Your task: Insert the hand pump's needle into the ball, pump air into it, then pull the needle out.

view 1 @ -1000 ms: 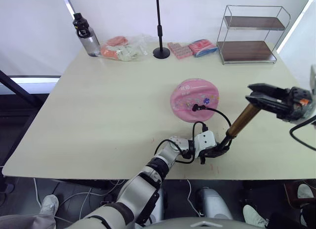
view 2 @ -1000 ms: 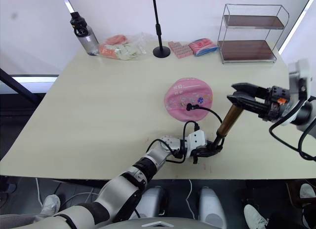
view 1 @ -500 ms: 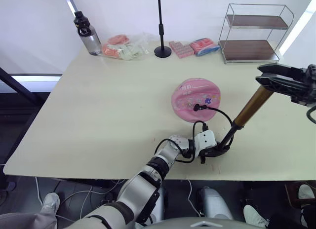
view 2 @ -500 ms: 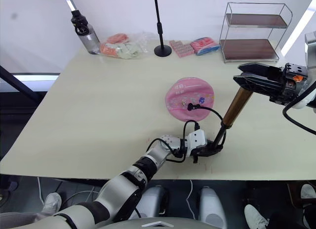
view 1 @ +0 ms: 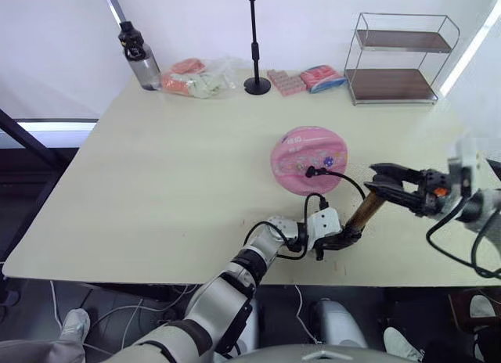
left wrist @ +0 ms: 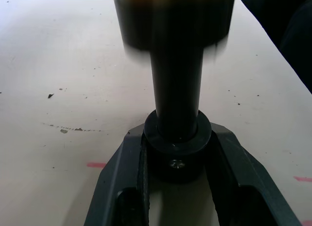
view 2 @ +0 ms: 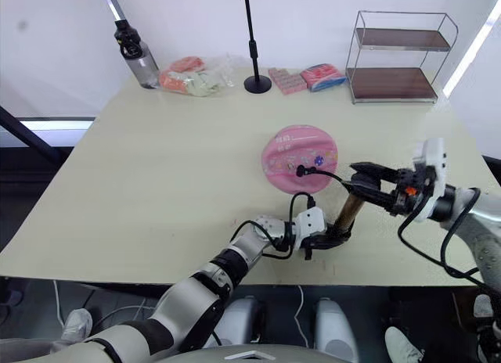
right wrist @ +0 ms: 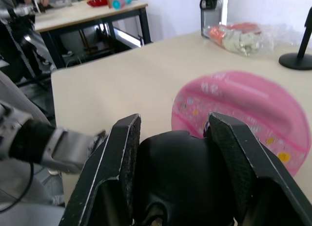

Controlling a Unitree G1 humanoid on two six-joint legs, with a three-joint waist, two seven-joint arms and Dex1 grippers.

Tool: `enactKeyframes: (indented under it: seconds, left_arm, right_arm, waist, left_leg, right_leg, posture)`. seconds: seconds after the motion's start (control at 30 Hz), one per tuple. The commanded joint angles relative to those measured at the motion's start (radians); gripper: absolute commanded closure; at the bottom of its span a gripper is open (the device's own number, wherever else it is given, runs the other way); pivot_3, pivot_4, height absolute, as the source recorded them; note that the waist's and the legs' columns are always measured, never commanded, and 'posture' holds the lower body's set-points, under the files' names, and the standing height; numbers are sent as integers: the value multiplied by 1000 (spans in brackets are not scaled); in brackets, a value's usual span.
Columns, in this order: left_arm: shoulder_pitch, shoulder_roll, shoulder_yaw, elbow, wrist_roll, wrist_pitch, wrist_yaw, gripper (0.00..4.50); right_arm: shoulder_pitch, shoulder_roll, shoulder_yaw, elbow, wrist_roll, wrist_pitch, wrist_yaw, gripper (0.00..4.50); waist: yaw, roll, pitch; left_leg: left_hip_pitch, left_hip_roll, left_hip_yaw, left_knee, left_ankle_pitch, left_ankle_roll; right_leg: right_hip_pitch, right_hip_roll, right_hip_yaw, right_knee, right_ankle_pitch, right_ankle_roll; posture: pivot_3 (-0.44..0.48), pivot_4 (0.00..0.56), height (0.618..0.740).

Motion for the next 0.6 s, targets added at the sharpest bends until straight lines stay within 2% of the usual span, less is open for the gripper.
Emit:
enactKeyframes:
  seconds: [0.03, 0.13, 0.3, 0.6]
  left_arm:
    - [33, 15, -14, 46, 27, 17, -12, 3423]
    - [32, 15, -13, 48, 27, 14, -12, 3423]
    - [30, 13, -9, 52, 24, 21, -17, 3423]
    - [29, 14, -9, 54, 24, 17, -21, 3423]
  right_arm:
    - [51, 33, 72, 97, -141, -69, 3, 2751]
    - [65, 79, 105, 153, -200, -152, 10, 2751]
    - [54, 88, 89, 139, -182, -172, 24, 2751]
    - [-59, -46, -64, 12, 4, -7, 32, 2751]
  waist:
    - [0, 0, 0]
    - [-1, 0, -2]
    - [-1, -1, -3]
    - [4, 2, -1]
  left_leg:
    - [0, 0, 0, 0, 0, 0]
    - [0, 0, 0, 0, 0, 0]
    - [2, 1, -1, 0, 0, 0]
    - [-2, 1, -2, 0, 0, 0]
  right_leg:
    - [0, 0, 0, 0, 0, 0]
    - [0, 1, 0, 0, 0, 0]
    - [1, 2, 0, 0, 0, 0]
    - [-1, 2, 0, 0, 0, -1]
  posture:
    - [0, 150, 740]
    - [0, 150, 740]
    - [0, 150, 740]
    - [0, 150, 740]
